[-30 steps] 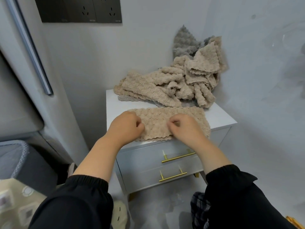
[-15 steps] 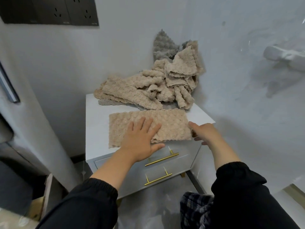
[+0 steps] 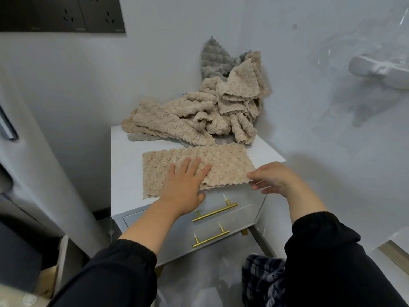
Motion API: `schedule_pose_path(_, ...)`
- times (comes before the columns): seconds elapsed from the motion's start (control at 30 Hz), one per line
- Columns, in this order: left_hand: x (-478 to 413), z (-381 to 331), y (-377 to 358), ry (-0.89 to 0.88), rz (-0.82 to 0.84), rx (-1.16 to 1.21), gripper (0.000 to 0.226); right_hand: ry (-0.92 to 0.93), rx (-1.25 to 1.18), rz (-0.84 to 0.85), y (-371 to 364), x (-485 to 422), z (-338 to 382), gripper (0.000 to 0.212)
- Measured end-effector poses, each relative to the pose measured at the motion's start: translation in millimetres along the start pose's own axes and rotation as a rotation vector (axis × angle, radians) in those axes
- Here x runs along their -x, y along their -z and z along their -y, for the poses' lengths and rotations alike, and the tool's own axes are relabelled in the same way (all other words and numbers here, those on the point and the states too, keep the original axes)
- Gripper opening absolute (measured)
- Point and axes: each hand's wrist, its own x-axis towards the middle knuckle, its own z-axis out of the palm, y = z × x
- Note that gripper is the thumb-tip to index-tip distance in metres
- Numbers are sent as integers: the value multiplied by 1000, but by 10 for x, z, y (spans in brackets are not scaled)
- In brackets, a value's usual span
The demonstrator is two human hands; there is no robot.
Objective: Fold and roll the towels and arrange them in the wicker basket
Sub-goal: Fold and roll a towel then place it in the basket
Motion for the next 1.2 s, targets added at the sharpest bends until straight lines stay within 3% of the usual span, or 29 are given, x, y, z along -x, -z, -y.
schedule_pose_path(0.17,7,-12,-3,16,-18,-16,76,64,-184,-147,20,-12,50,13)
schedule_pose_path(0.53,18,-50,6,17,-33,-51,67,-70,-360,-167,-75,-100,-21,19)
schedule_pose_path(0.73,56,-102,27,19,-57,-41,57,-227,-916,9,-146,-16,23,13)
schedule_pose_path(0.83,57,-124,43,27,-53,-58,57,-288,-950,36,-204,10,28,25)
schedule_pose_path(1.0,61,-227,146,-34,-84,-82,57,-197,-1026,-122,-239,-9,84,16)
schedule_pose_path(1.1,52,-341,263,-127,-156,55,67,-27,-1189,-189,-210,24,179,9)
schedule_pose_path(1.2,64,-390,420,-9,-219,519,60,102,-1218,-14,-178,142,249,16)
